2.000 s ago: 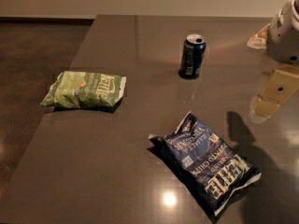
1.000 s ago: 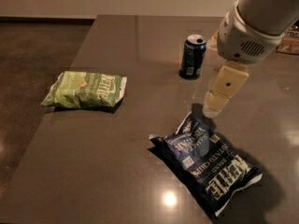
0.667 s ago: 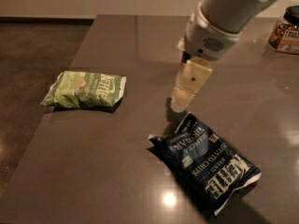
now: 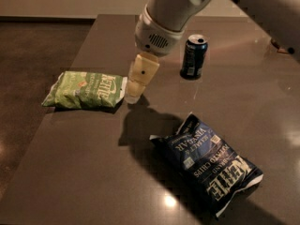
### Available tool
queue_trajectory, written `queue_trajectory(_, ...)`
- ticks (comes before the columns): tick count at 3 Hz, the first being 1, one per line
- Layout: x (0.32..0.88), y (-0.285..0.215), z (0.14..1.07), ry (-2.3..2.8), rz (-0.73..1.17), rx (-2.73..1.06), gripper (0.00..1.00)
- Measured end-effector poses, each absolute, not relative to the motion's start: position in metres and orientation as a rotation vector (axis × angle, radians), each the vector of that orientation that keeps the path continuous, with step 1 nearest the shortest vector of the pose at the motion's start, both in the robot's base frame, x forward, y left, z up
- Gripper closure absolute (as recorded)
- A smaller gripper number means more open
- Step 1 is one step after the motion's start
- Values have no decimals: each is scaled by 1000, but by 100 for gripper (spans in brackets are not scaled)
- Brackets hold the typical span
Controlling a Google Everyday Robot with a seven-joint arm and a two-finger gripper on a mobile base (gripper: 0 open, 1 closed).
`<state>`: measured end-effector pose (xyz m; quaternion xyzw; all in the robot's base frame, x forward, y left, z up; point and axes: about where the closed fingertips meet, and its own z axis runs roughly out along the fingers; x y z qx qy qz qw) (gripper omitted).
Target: Pick green jalapeno chip bag
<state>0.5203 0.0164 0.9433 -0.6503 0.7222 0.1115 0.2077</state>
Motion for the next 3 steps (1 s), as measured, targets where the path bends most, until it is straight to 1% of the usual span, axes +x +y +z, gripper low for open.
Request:
queue_trajectory(1,544,73,919,1988,300,-1829,0)
queue_trajectory(2,558,100,894,1999,251,-1863,0)
queue_trajectory(3,573,116,856,2044,202,-1927,0)
